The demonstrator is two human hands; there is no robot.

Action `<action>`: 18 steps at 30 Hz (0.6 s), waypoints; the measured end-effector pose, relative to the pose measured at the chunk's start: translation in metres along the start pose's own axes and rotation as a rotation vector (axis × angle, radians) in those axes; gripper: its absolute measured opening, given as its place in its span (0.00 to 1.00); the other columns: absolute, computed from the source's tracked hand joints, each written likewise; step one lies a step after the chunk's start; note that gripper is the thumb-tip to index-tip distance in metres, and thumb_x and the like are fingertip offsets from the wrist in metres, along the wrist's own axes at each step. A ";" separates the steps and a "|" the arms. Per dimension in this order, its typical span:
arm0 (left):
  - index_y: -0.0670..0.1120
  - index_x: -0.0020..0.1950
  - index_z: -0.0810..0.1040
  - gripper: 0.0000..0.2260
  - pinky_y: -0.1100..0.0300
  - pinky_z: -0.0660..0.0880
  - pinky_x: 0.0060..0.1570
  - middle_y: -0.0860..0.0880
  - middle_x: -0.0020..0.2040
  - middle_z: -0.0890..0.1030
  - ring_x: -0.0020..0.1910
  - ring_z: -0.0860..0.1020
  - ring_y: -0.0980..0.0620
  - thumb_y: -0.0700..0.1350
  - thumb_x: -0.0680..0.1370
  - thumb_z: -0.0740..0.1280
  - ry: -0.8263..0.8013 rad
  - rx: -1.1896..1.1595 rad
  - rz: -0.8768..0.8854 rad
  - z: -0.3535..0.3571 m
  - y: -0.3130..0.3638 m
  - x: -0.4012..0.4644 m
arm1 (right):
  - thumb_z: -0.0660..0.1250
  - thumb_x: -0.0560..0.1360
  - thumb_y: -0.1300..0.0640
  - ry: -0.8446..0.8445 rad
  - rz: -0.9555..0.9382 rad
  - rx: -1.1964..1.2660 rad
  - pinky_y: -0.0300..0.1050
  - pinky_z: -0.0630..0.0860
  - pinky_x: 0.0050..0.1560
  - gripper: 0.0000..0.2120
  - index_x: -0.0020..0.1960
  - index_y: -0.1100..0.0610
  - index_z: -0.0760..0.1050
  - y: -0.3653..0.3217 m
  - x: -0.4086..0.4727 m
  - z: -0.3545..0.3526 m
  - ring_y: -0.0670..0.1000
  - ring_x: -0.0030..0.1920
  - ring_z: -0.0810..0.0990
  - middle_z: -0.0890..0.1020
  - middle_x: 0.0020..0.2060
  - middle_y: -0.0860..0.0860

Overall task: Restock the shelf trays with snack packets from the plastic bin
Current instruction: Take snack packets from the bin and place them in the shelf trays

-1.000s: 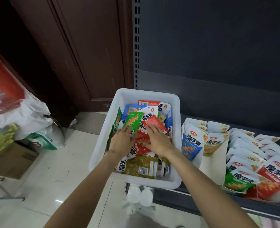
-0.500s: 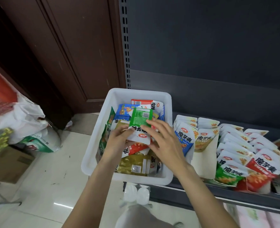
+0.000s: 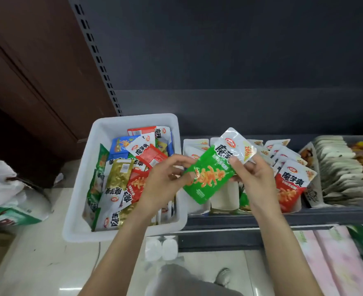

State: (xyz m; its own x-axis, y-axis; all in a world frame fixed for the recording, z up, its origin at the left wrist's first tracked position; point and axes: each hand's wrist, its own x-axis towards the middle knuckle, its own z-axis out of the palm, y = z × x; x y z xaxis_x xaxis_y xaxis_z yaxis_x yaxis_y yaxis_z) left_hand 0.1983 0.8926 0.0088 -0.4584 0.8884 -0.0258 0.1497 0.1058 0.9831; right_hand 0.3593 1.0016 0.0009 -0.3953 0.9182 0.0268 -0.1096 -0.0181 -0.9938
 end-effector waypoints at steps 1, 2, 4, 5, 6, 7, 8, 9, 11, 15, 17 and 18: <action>0.53 0.50 0.78 0.14 0.64 0.76 0.41 0.57 0.42 0.80 0.39 0.79 0.58 0.36 0.72 0.72 -0.032 0.013 0.020 0.010 0.001 0.002 | 0.67 0.75 0.63 0.022 -0.030 -0.017 0.38 0.77 0.34 0.10 0.56 0.54 0.76 -0.004 -0.004 -0.012 0.45 0.41 0.83 0.85 0.43 0.47; 0.54 0.50 0.77 0.15 0.65 0.75 0.41 0.56 0.41 0.79 0.38 0.79 0.58 0.36 0.71 0.72 -0.070 0.037 0.043 0.022 0.002 0.004 | 0.67 0.75 0.64 0.042 -0.060 -0.047 0.38 0.78 0.35 0.11 0.56 0.54 0.76 -0.008 -0.008 -0.025 0.45 0.42 0.83 0.85 0.44 0.46; 0.55 0.49 0.77 0.14 0.69 0.74 0.41 0.57 0.39 0.77 0.37 0.79 0.60 0.38 0.71 0.73 -0.161 0.140 0.100 0.047 -0.001 0.009 | 0.68 0.74 0.64 0.070 -0.141 -0.128 0.36 0.78 0.39 0.11 0.55 0.53 0.76 -0.015 -0.015 -0.050 0.42 0.44 0.82 0.85 0.44 0.42; 0.53 0.48 0.78 0.11 0.70 0.74 0.41 0.58 0.39 0.77 0.37 0.78 0.60 0.39 0.71 0.73 -0.203 0.195 0.137 0.060 -0.004 0.012 | 0.68 0.74 0.63 0.070 -0.186 -0.188 0.35 0.77 0.42 0.11 0.53 0.50 0.76 -0.017 -0.018 -0.063 0.41 0.45 0.82 0.84 0.44 0.40; 0.50 0.47 0.78 0.09 0.69 0.75 0.42 0.58 0.39 0.76 0.38 0.78 0.59 0.40 0.71 0.74 -0.229 0.252 0.187 0.074 -0.009 0.014 | 0.68 0.74 0.60 0.063 -0.221 -0.250 0.35 0.77 0.45 0.10 0.53 0.48 0.76 -0.018 -0.021 -0.075 0.41 0.46 0.82 0.84 0.44 0.39; 0.48 0.46 0.78 0.07 0.67 0.76 0.42 0.59 0.39 0.76 0.38 0.78 0.58 0.41 0.71 0.74 -0.244 0.312 0.240 0.087 -0.015 0.017 | 0.68 0.74 0.56 0.056 -0.241 -0.305 0.36 0.77 0.47 0.09 0.52 0.46 0.77 -0.017 -0.024 -0.087 0.42 0.47 0.82 0.84 0.45 0.40; 0.47 0.45 0.78 0.07 0.65 0.77 0.41 0.59 0.39 0.76 0.38 0.78 0.58 0.42 0.71 0.74 -0.255 0.375 0.284 0.100 -0.020 0.020 | 0.69 0.75 0.52 0.048 -0.250 -0.366 0.39 0.77 0.47 0.06 0.51 0.44 0.77 -0.014 -0.025 -0.099 0.44 0.47 0.82 0.84 0.45 0.42; 0.47 0.45 0.78 0.07 0.63 0.78 0.40 0.58 0.38 0.77 0.37 0.78 0.59 0.43 0.71 0.75 -0.262 0.441 0.314 0.110 -0.024 0.022 | 0.68 0.75 0.49 0.042 -0.256 -0.441 0.42 0.77 0.47 0.05 0.51 0.43 0.77 -0.010 -0.026 -0.109 0.46 0.46 0.82 0.84 0.45 0.44; 0.48 0.45 0.80 0.06 0.60 0.78 0.39 0.56 0.40 0.81 0.38 0.78 0.59 0.44 0.71 0.74 -0.258 0.582 0.363 0.124 -0.031 0.025 | 0.68 0.74 0.46 0.033 -0.264 -0.587 0.42 0.75 0.46 0.08 0.51 0.46 0.78 0.000 -0.026 -0.122 0.45 0.43 0.80 0.83 0.43 0.45; 0.51 0.46 0.82 0.04 0.72 0.72 0.35 0.57 0.41 0.82 0.37 0.74 0.64 0.45 0.72 0.73 -0.186 0.668 0.386 0.135 -0.041 0.026 | 0.69 0.74 0.56 0.052 -0.393 -0.831 0.33 0.71 0.49 0.09 0.51 0.59 0.80 0.020 -0.022 -0.128 0.41 0.47 0.76 0.79 0.45 0.43; 0.52 0.46 0.82 0.05 0.70 0.72 0.34 0.57 0.40 0.81 0.37 0.73 0.66 0.46 0.71 0.74 -0.161 0.678 0.383 0.136 -0.044 0.026 | 0.71 0.73 0.59 0.085 -0.355 -0.803 0.31 0.71 0.47 0.06 0.50 0.59 0.80 0.025 -0.022 -0.131 0.40 0.45 0.76 0.80 0.44 0.44; 0.52 0.46 0.81 0.06 0.68 0.73 0.33 0.57 0.40 0.81 0.37 0.73 0.65 0.47 0.71 0.74 -0.146 0.673 0.385 0.136 -0.045 0.026 | 0.72 0.73 0.60 0.094 -0.334 -0.772 0.31 0.71 0.46 0.06 0.50 0.59 0.80 0.026 -0.022 -0.132 0.38 0.44 0.76 0.80 0.44 0.43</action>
State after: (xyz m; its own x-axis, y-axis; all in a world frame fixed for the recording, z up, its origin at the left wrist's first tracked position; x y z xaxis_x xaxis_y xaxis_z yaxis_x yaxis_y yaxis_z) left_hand 0.2988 0.9717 -0.0612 -0.1535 0.9622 0.2248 0.7940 -0.0153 0.6077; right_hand 0.4852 1.0327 -0.0394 -0.3713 0.8571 0.3570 0.4605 0.5039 -0.7308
